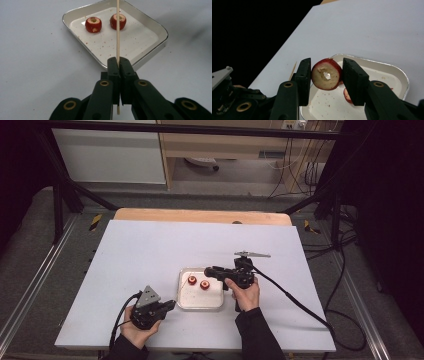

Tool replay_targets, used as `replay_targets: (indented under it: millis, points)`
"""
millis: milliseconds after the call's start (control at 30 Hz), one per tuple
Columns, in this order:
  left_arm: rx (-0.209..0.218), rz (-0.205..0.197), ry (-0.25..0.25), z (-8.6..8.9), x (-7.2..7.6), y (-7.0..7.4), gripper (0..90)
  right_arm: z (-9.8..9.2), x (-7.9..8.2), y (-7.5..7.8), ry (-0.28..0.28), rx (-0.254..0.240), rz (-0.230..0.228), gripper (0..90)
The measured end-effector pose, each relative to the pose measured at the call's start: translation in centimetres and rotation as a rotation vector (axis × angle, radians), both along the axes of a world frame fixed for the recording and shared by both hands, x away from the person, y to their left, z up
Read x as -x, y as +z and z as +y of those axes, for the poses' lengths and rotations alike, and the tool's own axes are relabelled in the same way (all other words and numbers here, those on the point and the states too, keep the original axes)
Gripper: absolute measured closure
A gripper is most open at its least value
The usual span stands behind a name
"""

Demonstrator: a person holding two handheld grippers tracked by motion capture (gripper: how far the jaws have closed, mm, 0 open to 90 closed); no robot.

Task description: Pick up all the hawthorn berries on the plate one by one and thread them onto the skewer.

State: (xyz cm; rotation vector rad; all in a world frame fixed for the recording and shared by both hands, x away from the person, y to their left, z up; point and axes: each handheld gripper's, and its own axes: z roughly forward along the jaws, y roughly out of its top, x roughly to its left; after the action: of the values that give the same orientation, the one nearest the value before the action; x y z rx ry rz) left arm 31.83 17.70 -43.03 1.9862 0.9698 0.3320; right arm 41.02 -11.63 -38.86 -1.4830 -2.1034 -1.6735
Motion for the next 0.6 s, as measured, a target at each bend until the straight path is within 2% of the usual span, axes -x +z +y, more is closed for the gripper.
replay_targets:
  millis: [167, 333, 600]
  points:
    - [0.038, 0.007, 0.024, -0.8, 0.2, 0.0, 88.2, 0.2, -0.1, -0.2, -0.041, -0.064, -0.032, 60.6]
    - [0.066, -0.003, 0.044, -1.8, 0.3, 0.1, 88.2, 0.4, -0.3, -0.2, -0.086, -0.133, -0.058, 60.6]
    - [0.136, 0.024, 0.076, -2.9, 0.0, 0.0, 88.2, 0.7, -0.5, -0.3, -0.14, -0.201, -0.109, 60.7]
